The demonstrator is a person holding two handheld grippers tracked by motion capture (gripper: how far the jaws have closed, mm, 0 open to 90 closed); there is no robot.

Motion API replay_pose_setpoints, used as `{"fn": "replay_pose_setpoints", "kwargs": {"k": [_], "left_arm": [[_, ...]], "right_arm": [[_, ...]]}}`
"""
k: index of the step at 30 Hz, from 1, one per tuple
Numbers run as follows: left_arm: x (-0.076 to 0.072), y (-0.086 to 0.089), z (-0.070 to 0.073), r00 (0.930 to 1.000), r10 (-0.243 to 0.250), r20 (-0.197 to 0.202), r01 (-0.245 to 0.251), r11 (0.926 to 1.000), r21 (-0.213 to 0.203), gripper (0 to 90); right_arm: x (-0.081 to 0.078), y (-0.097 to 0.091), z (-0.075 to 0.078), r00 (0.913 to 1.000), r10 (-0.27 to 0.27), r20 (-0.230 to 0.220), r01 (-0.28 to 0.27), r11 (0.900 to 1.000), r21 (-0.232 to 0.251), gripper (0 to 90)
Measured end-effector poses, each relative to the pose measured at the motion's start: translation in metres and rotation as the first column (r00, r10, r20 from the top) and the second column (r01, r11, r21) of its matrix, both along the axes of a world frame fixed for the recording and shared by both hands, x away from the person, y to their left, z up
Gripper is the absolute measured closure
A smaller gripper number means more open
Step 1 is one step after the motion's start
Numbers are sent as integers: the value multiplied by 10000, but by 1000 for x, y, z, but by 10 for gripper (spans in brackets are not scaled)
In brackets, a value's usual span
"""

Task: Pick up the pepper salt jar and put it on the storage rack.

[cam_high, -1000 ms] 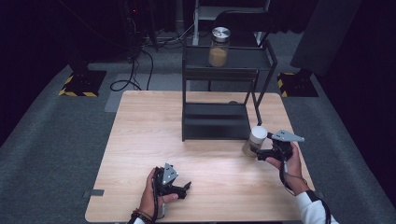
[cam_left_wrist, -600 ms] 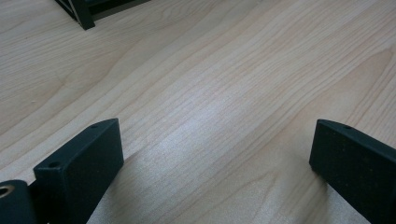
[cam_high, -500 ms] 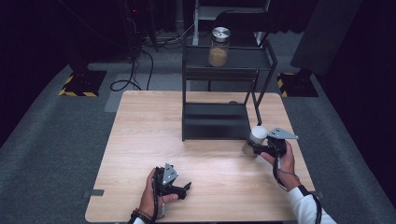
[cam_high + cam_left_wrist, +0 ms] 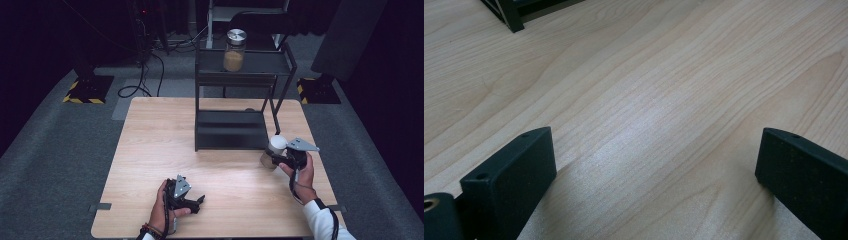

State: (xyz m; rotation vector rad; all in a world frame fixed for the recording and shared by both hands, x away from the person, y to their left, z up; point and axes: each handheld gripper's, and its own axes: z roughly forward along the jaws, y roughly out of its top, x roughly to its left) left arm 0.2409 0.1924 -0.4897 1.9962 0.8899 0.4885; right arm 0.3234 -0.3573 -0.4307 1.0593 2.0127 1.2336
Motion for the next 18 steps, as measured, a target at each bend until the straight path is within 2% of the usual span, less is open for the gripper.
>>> {"fn": "replay_pose_setpoints", "kwargs": {"k": [8,18], "left_arm": [[0,0,0,10000,0,4,0,10000,7,28],[0,0,0,10000,16,15,-16,10000,21,28]], "right_arm": [[-12,-4,16,9992,-366,182,360,9988,338,342],[-19,1,65,9965,-631,543,626,9980,100,342]]}}
